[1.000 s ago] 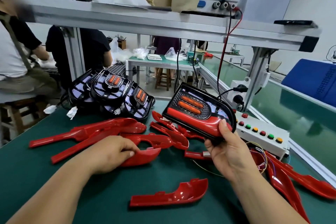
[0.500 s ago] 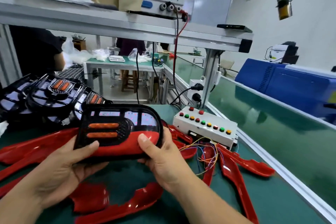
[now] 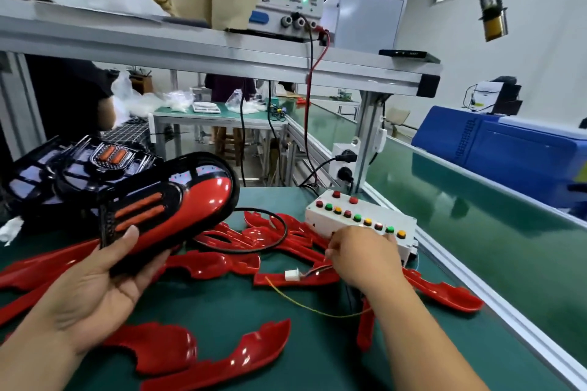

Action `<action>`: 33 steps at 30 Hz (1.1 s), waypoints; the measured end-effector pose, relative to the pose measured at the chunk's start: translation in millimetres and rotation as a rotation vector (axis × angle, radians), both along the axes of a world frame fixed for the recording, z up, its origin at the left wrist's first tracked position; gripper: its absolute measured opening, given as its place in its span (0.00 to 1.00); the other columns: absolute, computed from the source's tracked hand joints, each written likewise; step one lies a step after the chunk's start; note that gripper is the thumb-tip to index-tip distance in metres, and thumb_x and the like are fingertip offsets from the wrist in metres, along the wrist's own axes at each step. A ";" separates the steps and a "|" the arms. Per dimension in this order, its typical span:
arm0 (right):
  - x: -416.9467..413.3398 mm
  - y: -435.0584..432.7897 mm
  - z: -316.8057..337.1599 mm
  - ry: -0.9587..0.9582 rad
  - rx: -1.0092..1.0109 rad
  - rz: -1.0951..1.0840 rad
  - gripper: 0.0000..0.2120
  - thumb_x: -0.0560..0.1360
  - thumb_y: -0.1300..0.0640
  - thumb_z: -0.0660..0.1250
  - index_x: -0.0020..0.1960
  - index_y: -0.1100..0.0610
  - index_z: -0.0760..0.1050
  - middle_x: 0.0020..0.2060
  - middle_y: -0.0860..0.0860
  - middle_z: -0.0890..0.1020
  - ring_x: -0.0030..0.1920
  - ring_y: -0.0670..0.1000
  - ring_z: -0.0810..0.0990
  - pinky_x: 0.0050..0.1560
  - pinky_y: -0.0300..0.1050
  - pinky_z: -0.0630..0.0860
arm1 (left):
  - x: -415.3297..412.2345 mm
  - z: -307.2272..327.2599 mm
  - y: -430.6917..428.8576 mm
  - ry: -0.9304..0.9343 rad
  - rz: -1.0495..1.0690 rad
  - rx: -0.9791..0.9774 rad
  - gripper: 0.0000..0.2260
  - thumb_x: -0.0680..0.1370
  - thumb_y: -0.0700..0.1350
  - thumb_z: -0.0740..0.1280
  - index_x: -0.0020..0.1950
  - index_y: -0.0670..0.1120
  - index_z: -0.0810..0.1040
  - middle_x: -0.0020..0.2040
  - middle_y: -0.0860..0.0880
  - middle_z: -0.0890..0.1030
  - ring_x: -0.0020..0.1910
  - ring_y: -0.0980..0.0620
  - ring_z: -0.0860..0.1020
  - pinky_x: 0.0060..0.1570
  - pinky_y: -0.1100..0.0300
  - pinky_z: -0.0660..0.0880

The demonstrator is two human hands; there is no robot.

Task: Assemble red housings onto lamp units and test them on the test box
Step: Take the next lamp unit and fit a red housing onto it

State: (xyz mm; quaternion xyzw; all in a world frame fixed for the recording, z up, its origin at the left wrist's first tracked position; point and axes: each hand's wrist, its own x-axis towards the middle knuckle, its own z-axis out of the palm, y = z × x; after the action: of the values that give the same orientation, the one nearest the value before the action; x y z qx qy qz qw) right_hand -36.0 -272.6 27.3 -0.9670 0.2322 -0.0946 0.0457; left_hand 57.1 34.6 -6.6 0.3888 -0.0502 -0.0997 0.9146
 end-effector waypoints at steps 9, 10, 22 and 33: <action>7.6 8.9 -15.7 0.233 0.025 0.215 0.16 0.79 0.50 0.57 0.62 0.36 0.75 0.62 0.44 0.78 0.68 0.51 0.65 0.67 0.61 0.51 | -13.1 10.9 -2.8 0.030 -0.008 -0.074 0.14 0.71 0.41 0.67 0.56 0.43 0.81 0.53 0.41 0.85 0.47 0.42 0.85 0.41 0.57 0.83; 6.0 7.6 -14.2 0.227 0.027 0.219 0.15 0.79 0.48 0.58 0.62 0.36 0.75 0.63 0.44 0.77 0.68 0.51 0.66 0.67 0.60 0.52 | -14.4 11.9 -2.9 0.030 -0.004 -0.072 0.15 0.71 0.41 0.67 0.57 0.44 0.80 0.53 0.42 0.85 0.47 0.42 0.85 0.41 0.57 0.83; -5.3 21.3 1.3 0.014 -0.009 0.350 0.21 0.76 0.53 0.60 0.66 0.36 0.71 0.66 0.41 0.72 0.69 0.49 0.66 0.67 0.54 0.53 | -16.5 15.2 -6.3 0.047 0.020 -0.067 0.15 0.70 0.41 0.67 0.57 0.44 0.79 0.50 0.43 0.86 0.46 0.44 0.85 0.39 0.58 0.83; 16.0 53.2 -27.5 0.003 0.292 0.731 0.14 0.78 0.57 0.66 0.62 0.54 0.80 0.62 0.49 0.77 0.61 0.46 0.75 0.65 0.34 0.67 | -17.1 13.6 -9.5 0.049 0.021 -0.085 0.18 0.70 0.41 0.67 0.60 0.43 0.78 0.53 0.44 0.85 0.50 0.47 0.85 0.37 0.58 0.82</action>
State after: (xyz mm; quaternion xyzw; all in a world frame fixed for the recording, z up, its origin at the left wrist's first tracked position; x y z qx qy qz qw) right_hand -20.0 -219.4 -0.3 -0.9694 -0.1165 -0.0366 0.2131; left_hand 40.0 25.2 7.1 0.3474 -0.0280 -0.0971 0.9323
